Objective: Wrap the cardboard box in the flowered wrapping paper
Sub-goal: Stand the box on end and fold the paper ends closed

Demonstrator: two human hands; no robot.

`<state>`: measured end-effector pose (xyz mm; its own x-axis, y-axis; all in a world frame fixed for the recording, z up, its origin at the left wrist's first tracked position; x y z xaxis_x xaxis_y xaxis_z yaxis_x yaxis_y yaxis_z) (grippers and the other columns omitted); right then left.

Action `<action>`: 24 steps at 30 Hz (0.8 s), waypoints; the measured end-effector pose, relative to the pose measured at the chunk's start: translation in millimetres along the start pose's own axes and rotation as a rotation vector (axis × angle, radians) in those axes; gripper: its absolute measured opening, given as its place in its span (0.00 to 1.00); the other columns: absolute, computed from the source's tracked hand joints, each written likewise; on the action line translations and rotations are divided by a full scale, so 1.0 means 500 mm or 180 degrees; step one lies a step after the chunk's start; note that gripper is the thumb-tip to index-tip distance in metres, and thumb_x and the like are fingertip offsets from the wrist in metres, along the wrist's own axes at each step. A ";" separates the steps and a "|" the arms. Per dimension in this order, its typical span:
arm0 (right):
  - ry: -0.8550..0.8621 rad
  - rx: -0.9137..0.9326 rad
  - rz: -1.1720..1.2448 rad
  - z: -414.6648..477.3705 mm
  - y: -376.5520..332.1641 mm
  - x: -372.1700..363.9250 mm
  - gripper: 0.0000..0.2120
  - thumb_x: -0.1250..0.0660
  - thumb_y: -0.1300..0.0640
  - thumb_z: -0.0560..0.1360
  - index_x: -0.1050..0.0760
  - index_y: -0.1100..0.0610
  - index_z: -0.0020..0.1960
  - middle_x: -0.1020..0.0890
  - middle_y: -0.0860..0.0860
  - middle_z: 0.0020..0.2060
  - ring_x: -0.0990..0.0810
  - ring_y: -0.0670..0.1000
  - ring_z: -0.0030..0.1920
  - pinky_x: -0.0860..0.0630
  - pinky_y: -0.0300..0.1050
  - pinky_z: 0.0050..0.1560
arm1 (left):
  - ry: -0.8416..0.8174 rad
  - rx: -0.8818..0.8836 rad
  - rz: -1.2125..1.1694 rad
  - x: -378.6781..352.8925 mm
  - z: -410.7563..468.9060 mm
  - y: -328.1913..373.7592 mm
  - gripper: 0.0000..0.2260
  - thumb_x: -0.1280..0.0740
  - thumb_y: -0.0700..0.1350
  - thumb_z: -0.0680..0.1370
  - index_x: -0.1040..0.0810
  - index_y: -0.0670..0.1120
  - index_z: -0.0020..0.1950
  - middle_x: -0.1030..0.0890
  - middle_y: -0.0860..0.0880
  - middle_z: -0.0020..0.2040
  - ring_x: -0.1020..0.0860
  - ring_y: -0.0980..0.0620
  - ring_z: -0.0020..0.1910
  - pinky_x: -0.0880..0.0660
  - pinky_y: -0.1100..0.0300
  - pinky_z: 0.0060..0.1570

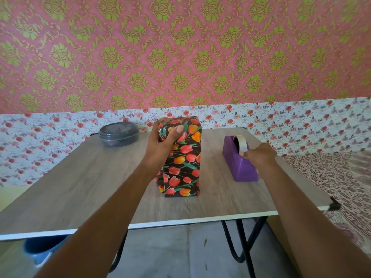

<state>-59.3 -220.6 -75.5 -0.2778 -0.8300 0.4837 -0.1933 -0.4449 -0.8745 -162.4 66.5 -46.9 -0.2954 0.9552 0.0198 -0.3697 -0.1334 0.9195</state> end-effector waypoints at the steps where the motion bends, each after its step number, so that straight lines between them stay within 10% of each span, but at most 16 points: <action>1: 0.0077 0.0107 0.0030 -0.001 -0.001 -0.007 0.23 0.21 0.59 0.72 0.26 0.67 0.60 0.25 0.64 0.64 0.20 0.65 0.57 0.21 0.51 0.49 | -0.0002 -0.0004 -0.0002 0.000 0.001 0.002 0.43 0.27 0.74 0.64 0.34 0.57 0.74 0.18 0.53 0.60 0.15 0.57 0.53 0.17 0.59 0.50; 11: 0.0395 -0.0795 0.2678 -0.032 0.023 0.005 0.03 0.33 0.65 0.75 0.24 0.59 0.44 0.24 0.51 0.38 0.26 0.46 0.37 0.27 0.40 0.37 | -0.0034 -0.0008 0.0006 -0.002 -0.010 0.011 0.31 0.27 0.72 0.66 0.29 0.65 0.65 0.17 0.58 0.56 0.16 0.59 0.52 0.19 0.64 0.46; 24: 0.1108 -0.0195 0.2272 -0.130 0.152 -0.082 0.09 0.26 0.60 0.77 0.22 0.57 0.39 0.18 0.53 0.37 0.16 0.53 0.42 0.19 0.49 0.46 | -0.0065 -0.0080 0.0001 -0.001 -0.009 0.014 0.31 0.28 0.71 0.67 0.30 0.63 0.67 0.17 0.54 0.58 0.15 0.56 0.52 0.17 0.57 0.50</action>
<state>-123.9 -198.5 -159.6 -0.6301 -0.7503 -0.1999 0.0935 0.1822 -0.9788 -168.8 64.1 -41.9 -0.2775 0.9603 0.0282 -0.3918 -0.1400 0.9094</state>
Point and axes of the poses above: each hand's wrist, its own z-axis towards the middle knuckle, its own x-axis out of the back of the hand, y = z × x, the point moved 1 cm from there along z, towards the middle knuckle
